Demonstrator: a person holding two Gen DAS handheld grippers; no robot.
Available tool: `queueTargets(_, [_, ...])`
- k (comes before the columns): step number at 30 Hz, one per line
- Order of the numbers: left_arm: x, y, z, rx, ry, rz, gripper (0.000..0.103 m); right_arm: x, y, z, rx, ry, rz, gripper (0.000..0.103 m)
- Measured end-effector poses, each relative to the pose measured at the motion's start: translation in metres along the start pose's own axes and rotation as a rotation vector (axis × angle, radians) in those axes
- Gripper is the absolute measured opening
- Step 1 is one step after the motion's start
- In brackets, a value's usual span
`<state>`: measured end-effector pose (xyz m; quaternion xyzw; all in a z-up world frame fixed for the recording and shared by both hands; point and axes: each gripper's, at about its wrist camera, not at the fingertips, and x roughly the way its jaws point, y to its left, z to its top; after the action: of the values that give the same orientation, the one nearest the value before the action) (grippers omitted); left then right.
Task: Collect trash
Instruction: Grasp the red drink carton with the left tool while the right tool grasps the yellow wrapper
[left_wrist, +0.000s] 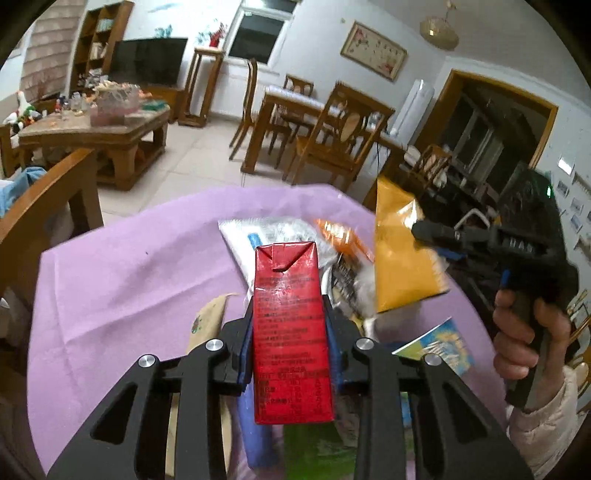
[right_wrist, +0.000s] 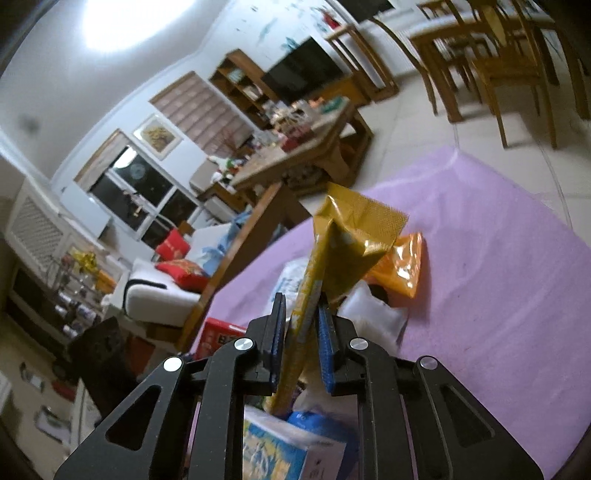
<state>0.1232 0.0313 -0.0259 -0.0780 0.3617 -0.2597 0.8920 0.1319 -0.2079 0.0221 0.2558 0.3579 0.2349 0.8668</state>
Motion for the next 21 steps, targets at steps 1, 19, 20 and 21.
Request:
queueTargets(1, [-0.006, -0.002, 0.002, -0.006, -0.018, -0.005, 0.031, -0.006, 0.000, -0.002, -0.008, -0.010, -0.001, 0.014])
queueTargets(19, [-0.021, -0.048, 0.012, -0.005, -0.086, -0.047, 0.031, -0.040, -0.074, -0.019, 0.194, 0.059, 0.011, 0.047])
queueTargets(20, [-0.021, -0.045, 0.011, -0.004, -0.082, -0.046, 0.031, -0.035, -0.078, -0.019, 0.222, 0.066, 0.021, 0.052])
queueTargets(21, [-0.021, -0.044, 0.010, -0.004, -0.080, -0.043, 0.031, -0.032, -0.083, -0.018, 0.253, 0.064, 0.024, 0.061])
